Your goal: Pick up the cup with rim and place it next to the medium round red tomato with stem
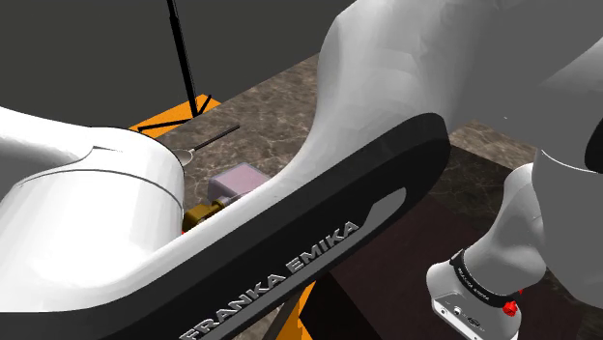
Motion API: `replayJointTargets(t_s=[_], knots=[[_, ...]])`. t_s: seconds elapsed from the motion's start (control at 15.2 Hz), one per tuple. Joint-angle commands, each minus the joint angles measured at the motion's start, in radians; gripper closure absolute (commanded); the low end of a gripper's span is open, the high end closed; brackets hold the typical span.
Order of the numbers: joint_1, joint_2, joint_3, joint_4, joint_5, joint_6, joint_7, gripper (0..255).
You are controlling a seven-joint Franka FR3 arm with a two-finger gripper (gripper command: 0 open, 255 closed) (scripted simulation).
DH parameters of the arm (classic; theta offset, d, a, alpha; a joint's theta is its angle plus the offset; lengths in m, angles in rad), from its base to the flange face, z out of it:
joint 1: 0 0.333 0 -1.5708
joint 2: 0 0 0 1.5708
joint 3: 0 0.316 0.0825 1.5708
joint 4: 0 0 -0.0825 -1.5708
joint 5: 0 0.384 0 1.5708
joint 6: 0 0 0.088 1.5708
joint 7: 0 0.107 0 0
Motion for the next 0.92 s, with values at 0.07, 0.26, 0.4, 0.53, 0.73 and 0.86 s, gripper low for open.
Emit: replayJointTargets(t_s=[0.07,0.26,0.4,0.53,0.73,0.86], knots=[[0.0,0.0,0.0,0.0,0.0,0.0,0.0,0],[0.0,0.0,0.0,0.0,0.0,0.0,0.0,0],[-0.004,-0.018,0.004,0.006,0.007,-0.023,-0.004,0],[-0.012,-0.049,0.012,0.024,0.02,-0.071,-0.011,0],[-0.015,-0.061,0.014,0.033,0.024,-0.09,-0.014,0],[-0.015,-0.061,0.014,0.033,0.024,-0.09,-0.014,0]])
